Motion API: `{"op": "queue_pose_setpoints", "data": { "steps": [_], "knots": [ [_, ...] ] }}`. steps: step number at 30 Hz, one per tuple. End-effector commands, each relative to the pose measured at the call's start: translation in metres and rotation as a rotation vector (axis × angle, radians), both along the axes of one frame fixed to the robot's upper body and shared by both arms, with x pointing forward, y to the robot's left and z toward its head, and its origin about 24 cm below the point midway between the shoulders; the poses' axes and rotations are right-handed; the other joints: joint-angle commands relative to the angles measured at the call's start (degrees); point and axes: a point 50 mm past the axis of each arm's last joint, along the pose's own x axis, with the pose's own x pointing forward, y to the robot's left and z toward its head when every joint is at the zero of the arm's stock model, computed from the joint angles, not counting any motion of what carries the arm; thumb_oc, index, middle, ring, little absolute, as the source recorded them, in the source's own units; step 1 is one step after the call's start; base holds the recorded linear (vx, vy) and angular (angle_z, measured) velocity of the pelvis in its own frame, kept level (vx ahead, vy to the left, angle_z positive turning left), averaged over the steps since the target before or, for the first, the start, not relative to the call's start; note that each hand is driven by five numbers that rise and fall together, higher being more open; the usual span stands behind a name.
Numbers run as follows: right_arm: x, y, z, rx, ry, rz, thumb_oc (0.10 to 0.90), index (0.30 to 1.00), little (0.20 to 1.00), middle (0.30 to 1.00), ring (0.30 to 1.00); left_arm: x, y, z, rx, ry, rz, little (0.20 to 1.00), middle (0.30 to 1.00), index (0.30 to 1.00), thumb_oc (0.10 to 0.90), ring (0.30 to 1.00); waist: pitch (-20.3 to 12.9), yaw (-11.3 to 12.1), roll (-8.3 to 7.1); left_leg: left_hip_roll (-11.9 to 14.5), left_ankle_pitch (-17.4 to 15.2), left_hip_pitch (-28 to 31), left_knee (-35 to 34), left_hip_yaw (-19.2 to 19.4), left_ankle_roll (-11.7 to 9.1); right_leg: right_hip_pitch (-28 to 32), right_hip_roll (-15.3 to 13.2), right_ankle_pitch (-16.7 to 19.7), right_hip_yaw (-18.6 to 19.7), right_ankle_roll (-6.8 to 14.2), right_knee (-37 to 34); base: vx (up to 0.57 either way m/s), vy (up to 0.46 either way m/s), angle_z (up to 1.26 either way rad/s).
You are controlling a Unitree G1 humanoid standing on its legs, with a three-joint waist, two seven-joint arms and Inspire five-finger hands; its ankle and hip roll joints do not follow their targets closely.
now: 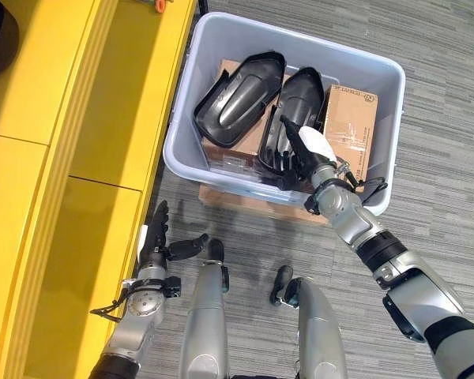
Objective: Move parts from the plastic box to the shelf.
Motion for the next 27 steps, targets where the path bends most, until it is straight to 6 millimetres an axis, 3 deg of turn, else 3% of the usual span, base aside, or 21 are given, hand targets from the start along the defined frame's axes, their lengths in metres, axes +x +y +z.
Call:
{"op": "queue_pose_setpoints", "data": {
  "steps": [1, 13, 14, 15, 17, 18, 20, 21, 27],
  "knots": [
    [0.007, 0.006, 0.069, 0.014, -0.243, 0.009, 0.9, 1.0, 1.0, 1.0, 1.0, 0.006, -0.016, 0.031, -0.02, -0.179, -0.039, 1.0, 1.0, 1.0, 0.9, 1.0, -1.12, 0.83, 1.74, 3.01, -7.89, 4.56, 2.16, -2.27, -0.33, 0.86, -1.68, 5.56, 1.43, 3.92, -6.37, 0.0, 0.0, 0.0],
    [0.012, -0.003, 0.078, 0.01, -0.27, -0.044, 0.9, 1.0, 1.0, 1.0, 1.0, 0.007, -0.017, 0.035, -0.021, -0.2, -0.042, 1.0, 1.0, 1.0, 0.9, 1.0, -0.49, 1.14, 2.73, 2.07, -8.11, 2.27, 3.34, -3.06, -0.14, -1.26, -2.47, 4.75, 1.31, 3.94, -4.33, 0.02, 0.0, 0.04],
    [0.012, -0.004, 0.079, 0.009, -0.271, -0.051, 0.9, 1.0, 1.0, 1.0, 1.0, 0.007, -0.017, 0.034, -0.023, -0.198, -0.039, 1.0, 1.0, 1.0, 0.9, 1.0, -0.56, 1.21, 2.84, 1.94, -9.73, 2.54, 3.86, -3.48, -0.49, -1.15, -2.44, 3.32, 1.69, 4.52, -3.49, 0.0, 0.0, 0.0],
    [0.013, -0.004, 0.08, 0.007, -0.275, -0.054, 0.9, 1.0, 1.0, 1.0, 1.0, 0.007, -0.017, 0.035, -0.022, -0.202, -0.039, 1.0, 1.0, 1.0, 0.9, 1.0, -0.27, 1.28, 2.9, 1.88, -8.17, 1.78, 3.58, -3.16, -0.13, -1.79, -2.56, 4.56, 1.26, 3.97, -3.79, 0.09, -0.009, 0.05],
    [0.014, -0.005, 0.081, 0.007, -0.275, -0.064, 0.9, 1.0, 1.0, 1.0, 1.0, 0.007, -0.017, 0.035, -0.025, -0.204, -0.039, 1.0, 1.0, 1.0, 0.9, 1.0, -0.25, 1.41, 3.03, 1.64, -9.55, 1.86, 3.85, -3.62, -0.45, -1.66, -2.57, 3.24, 1.42, 4.55, -3.13, 0.0, -0.012, 0.08],
    [0.014, -0.005, 0.082, 0.002, -0.278, -0.066, 0.9, 1.0, 1.0, 1.0, 1.0, 0.008, -0.017, 0.036, -0.024, -0.206, -0.04, 1.0, 1.0, 1.0, 0.9, 1.0, 0.07, 1.41, 3.09, 1.62, -7.87, 0.9, 3.49, -3.35, -0.1, -2.31, -2.72, 4.56, 0.97, 4.0, -3.65, -0.08, -0.007, 0.1],
    [0.014, -0.005, 0.083, 0.0, -0.283, -0.066, 0.9, 1.0, 1.0, 1.0, 1.0, 0.008, -0.017, 0.036, -0.024, -0.207, -0.037, 1.0, 1.0, 1.0, 0.9, 1.0, 0.08, 1.39, 3.11, 1.54, -7.84, 0.69, 3.44, -3.41, -0.11, -2.53, -2.84, 4.56, 0.95, 4.01, -3.59, 0.01, -0.005, 0.14],
    [0.014, -0.005, 0.083, -0.001, -0.286, -0.067, 0.9, 1.0, 1.0, 1.0, 1.0, 0.008, -0.018, 0.036, -0.025, -0.207, -0.039, 1.0, 1.0, 1.0, 0.9, 1.0, 0.03, 1.38, 3.16, 1.36, -9.59, 0.91, 3.98, -3.87, -0.46, -2.43, -2.83, 3.05, 1.27, 4.6, -2.76, 0.09, -0.002, 0.13],
    [0.013, -0.004, 0.086, 0.002, -0.298, -0.065, 0.9, 1.0, 1.0, 1.0, 1.0, 0.009, -0.019, 0.038, -0.027, -0.214, -0.039, 1.0, 1.0, 1.0, 0.9, 1.0, 0.04, 1.41, 3.62, 0.91, -9.59, -1.02, 4.62, -4.28, -0.4, -4.33, -3.25, 2.74, 1.1, 4.63, -1.7, 0.02, 0.0, 0.02]
  ]
}}
